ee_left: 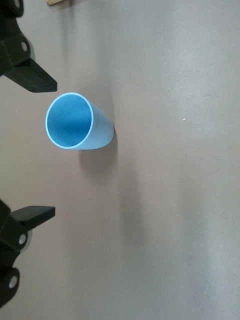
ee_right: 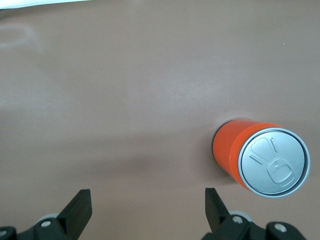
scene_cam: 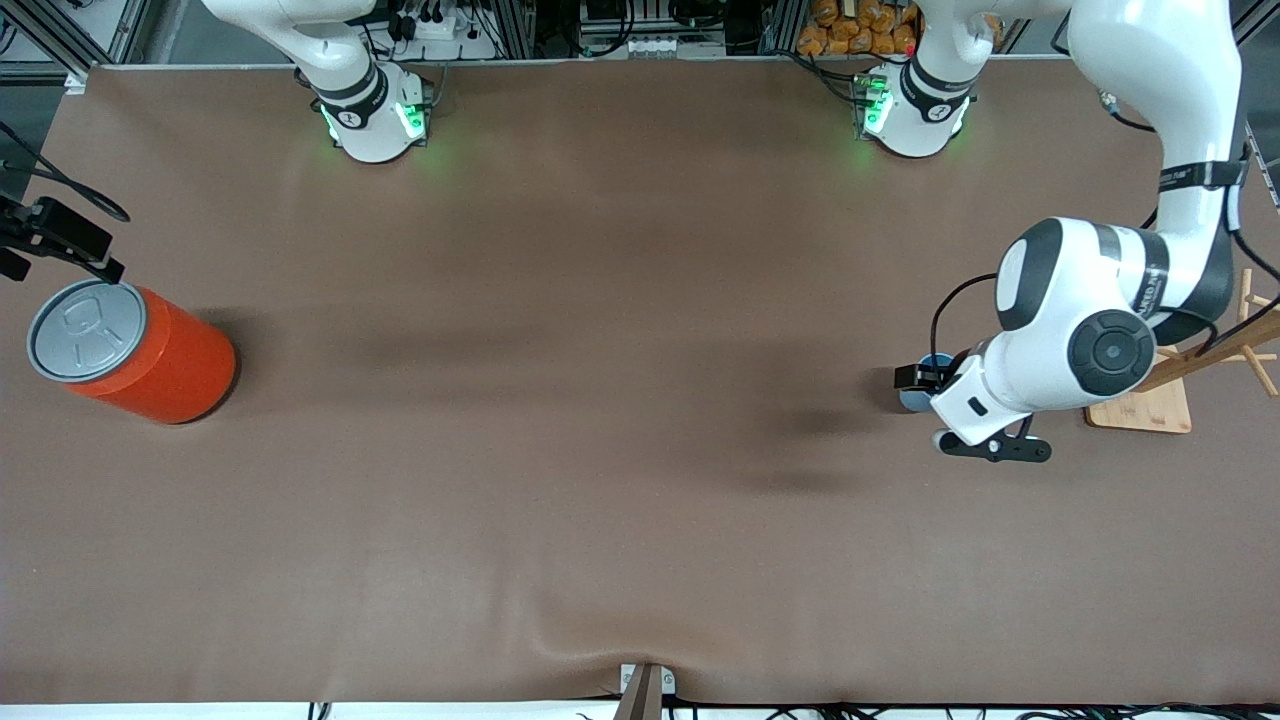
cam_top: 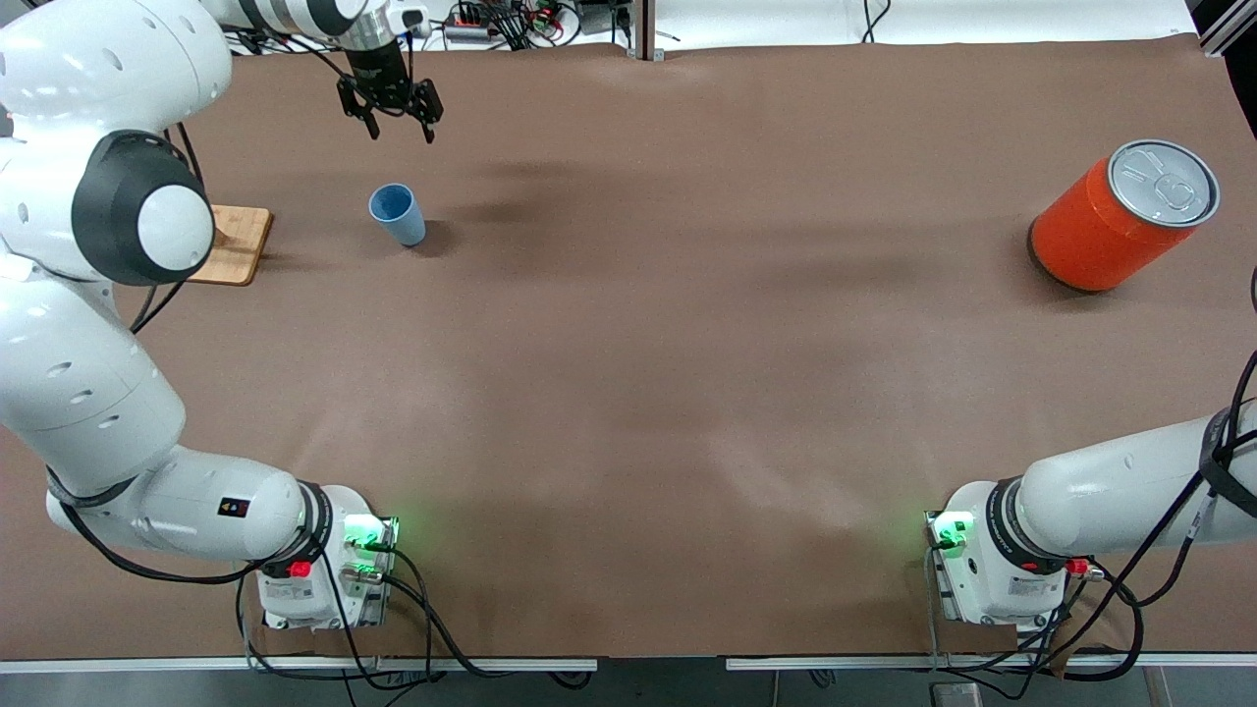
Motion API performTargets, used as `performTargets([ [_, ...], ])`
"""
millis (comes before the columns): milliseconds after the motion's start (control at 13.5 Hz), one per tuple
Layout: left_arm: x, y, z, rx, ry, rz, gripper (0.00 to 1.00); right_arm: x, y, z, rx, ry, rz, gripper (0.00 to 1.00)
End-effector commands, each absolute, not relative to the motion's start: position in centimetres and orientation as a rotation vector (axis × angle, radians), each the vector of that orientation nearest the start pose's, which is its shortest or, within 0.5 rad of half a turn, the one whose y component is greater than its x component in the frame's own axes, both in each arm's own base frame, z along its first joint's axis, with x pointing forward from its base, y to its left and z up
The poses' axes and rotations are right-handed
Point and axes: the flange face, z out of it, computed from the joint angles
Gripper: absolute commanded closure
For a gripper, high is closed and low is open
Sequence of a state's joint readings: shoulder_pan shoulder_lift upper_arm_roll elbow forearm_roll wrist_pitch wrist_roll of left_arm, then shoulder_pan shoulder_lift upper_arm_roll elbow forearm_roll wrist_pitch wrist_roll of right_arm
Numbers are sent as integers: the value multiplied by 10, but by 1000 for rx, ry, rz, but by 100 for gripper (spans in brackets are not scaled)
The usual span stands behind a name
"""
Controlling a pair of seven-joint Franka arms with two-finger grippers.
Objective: Flip cup
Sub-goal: 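Open the left gripper and raise it off the upright cup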
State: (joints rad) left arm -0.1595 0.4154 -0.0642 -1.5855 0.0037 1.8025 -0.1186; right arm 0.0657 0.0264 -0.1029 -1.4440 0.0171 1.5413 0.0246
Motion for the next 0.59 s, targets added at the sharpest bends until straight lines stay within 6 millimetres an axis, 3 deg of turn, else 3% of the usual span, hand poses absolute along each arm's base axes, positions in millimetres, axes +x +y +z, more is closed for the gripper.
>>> performTargets([
  [0,644,-131,403,-3106,150,290,0,557,-15,671,-3121,101,-132,0],
  [297,641,-122,457,-3136,221,186,0,557,-16,670,-3121,103,-129,0],
  [445,638,-106,478,-3144,266,162,0,559,-15,671,-3120,99,-149,0],
  [520,631,-106,499,-3144,265,126,0,559,-14,671,-3118,99,-149,0],
])
